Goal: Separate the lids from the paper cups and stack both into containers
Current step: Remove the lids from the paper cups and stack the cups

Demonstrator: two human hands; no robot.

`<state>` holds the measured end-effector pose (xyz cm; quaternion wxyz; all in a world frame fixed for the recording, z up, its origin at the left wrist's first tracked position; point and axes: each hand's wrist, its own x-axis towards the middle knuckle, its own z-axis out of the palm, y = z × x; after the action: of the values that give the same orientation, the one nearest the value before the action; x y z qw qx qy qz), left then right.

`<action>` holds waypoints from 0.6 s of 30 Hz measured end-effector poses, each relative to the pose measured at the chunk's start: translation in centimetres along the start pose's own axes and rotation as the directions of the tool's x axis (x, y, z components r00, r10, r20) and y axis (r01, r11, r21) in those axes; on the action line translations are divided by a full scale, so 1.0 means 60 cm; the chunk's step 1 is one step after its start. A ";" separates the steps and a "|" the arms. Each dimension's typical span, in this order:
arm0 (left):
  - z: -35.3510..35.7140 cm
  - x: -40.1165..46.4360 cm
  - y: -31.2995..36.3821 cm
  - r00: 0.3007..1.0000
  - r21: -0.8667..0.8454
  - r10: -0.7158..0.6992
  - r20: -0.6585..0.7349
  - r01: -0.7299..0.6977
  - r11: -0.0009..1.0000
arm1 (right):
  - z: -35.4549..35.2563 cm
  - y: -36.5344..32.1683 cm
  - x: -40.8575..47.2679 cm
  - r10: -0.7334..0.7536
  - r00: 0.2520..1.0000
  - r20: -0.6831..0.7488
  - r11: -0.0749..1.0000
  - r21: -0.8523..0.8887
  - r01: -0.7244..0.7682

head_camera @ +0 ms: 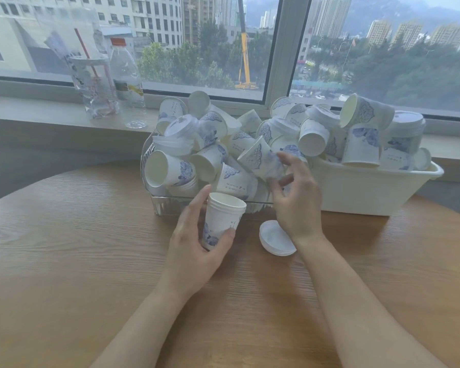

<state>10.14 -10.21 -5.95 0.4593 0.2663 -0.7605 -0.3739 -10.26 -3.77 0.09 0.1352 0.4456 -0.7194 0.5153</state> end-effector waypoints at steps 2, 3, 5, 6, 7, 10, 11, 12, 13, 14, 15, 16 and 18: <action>-0.001 -0.002 0.002 1.000 -0.008 -0.003 0.012 0.004 1.000 | -0.012 -0.007 -0.019 0.035 0.998 -0.044 0.993 0.112 -0.030; 0.000 -0.003 0.004 1.000 -0.010 -0.002 0.020 0.002 1.000 | -0.018 -0.013 -0.032 0.076 0.996 -0.048 0.977 0.205 -0.065; 0.001 -0.005 0.008 0.999 -0.007 0.014 0.045 -0.014 1.000 | -0.025 -0.031 -0.059 0.185 0.983 0.015 0.892 0.416 -0.175; 0.001 -0.007 0.010 0.998 -0.002 0.025 0.059 -0.025 1.000 | -0.026 -0.040 -0.071 0.229 0.971 0.069 0.830 0.507 -0.232; 0.002 -0.008 0.010 0.997 0.006 0.035 0.074 -0.035 0.999 | -0.026 -0.047 -0.080 0.256 0.959 0.124 0.765 0.581 -0.279; 0.002 -0.014 0.011 0.993 0.023 0.050 0.103 -0.052 0.998 | -0.017 -0.053 -0.094 0.254 0.943 0.213 0.685 0.649 -0.331; 0.002 -0.015 0.010 0.993 0.020 0.049 0.108 -0.052 0.998 | -0.014 -0.051 -0.096 0.240 0.945 0.222 0.694 0.642 -0.327; 0.003 -0.015 0.010 0.993 0.012 0.046 0.112 -0.047 0.999 | -0.011 -0.050 -0.099 0.225 0.947 0.230 0.707 0.631 -0.321; 0.003 -0.014 0.009 0.992 0.004 0.042 0.115 -0.043 0.999 | -0.009 -0.048 -0.102 0.213 0.948 0.238 0.719 0.618 -0.317; 0.004 -0.013 0.008 0.992 -0.001 0.039 0.117 -0.039 0.999 | -0.008 -0.046 -0.105 0.201 0.947 0.249 0.730 0.607 -0.314; 0.005 -0.012 0.007 0.992 -0.003 0.038 0.117 -0.038 0.999 | -0.007 -0.045 -0.108 0.189 0.947 0.260 0.743 0.593 -0.311; 0.005 -0.012 0.006 0.992 -0.002 0.039 0.116 -0.039 0.999 | -0.007 -0.044 -0.111 0.172 0.948 0.268 0.761 0.575 -0.301; 0.005 -0.012 0.005 0.993 -0.001 0.038 0.113 -0.038 0.999 | -0.009 -0.044 -0.116 0.123 0.953 0.277 0.794 0.548 -0.261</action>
<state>10.16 -9.37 -6.17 0.4223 0.2306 -0.7905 -0.3789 -4.41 -0.02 -2.60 -0.1430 0.4455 -0.5807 0.6662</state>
